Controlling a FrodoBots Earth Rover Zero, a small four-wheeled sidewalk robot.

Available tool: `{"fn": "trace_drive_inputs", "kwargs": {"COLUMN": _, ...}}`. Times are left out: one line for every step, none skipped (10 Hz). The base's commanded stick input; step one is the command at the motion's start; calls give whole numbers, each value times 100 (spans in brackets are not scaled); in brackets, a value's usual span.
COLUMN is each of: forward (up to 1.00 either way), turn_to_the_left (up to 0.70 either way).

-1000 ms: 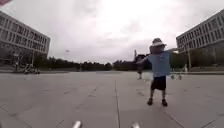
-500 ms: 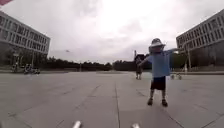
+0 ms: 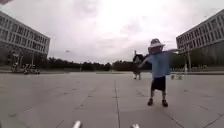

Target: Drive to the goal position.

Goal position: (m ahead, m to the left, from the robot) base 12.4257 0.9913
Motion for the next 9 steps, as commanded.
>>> {"fn": "trace_drive_inputs", "kwargs": {"forward": 7, "turn_to_the_left": 0}}
{"fn": "trace_drive_inputs", "kwargs": {"forward": 7, "turn_to_the_left": 0}}
{"fn": "trace_drive_inputs", "kwargs": {"forward": 6, "turn_to_the_left": 0}}
{"fn": "trace_drive_inputs", "kwargs": {"forward": 6, "turn_to_the_left": 0}}
{"fn": "trace_drive_inputs", "kwargs": {"forward": 7, "turn_to_the_left": 0}}
{"fn": "trace_drive_inputs", "kwargs": {"forward": 7, "turn_to_the_left": 0}}
{"fn": "trace_drive_inputs", "kwargs": {"forward": 7, "turn_to_the_left": 0}}
{"fn": "trace_drive_inputs", "kwargs": {"forward": 7, "turn_to_the_left": 0}}
{"fn": "trace_drive_inputs", "kwargs": {"forward": 6, "turn_to_the_left": 0}}
